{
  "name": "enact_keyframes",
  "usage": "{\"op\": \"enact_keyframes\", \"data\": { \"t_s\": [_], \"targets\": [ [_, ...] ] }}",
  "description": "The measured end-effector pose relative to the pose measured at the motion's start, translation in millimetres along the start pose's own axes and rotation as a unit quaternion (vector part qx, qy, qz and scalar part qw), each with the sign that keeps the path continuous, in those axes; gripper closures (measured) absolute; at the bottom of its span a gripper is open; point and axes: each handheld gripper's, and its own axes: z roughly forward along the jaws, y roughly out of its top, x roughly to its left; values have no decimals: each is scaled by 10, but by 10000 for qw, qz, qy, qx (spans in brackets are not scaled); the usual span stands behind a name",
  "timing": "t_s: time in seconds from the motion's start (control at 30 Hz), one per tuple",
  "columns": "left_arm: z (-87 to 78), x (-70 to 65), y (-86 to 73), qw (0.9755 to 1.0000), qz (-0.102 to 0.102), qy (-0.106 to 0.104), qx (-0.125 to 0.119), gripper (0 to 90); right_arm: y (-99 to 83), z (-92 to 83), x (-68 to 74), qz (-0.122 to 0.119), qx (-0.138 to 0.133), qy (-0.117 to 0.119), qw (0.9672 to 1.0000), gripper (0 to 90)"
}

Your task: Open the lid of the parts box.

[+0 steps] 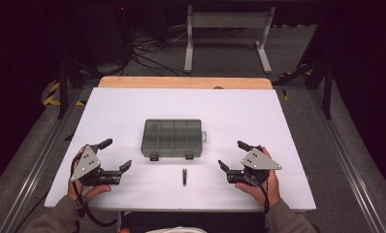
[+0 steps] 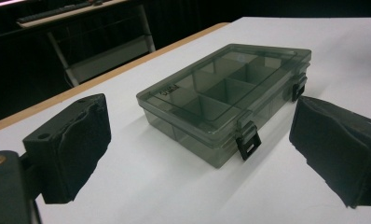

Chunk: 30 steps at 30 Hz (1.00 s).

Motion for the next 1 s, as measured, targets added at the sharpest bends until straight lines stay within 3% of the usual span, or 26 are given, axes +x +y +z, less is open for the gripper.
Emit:
{"op": "enact_keyframes", "data": {
  "t_s": [0.27,0.53,0.6,0.63,0.8,0.9,0.93,1.0],
  "targets": [
    [59,-10,-32,9997,53,-146,181,70,-11,78,15,-27,92,69,9999,124],
    [219,3,-58,9976,32,-368,579,100,-24,233,18,-47,322,212,9992,132],
    [336,31,-70,9954,-97,-484,822,129,-15,314,17,8,377,317,9988,151],
    [336,31,-70,9954,-97,-484,822,139,-15,314,17,8,377,317,9988,151],
    [534,103,-109,9892,-243,-701,1267,205,4,498,19,120,568,533,9969,184],
    [645,116,-104,9861,-274,-850,1404,298,49,654,55,161,721,751,9944,212],
    [645,116,-104,9861,-274,-850,1404,307,49,654,55,161,721,751,9944,212],
    [694,112,-109,9847,-279,-892,1474,326,89,771,121,38,873,874,9923,236]
  ]
}}
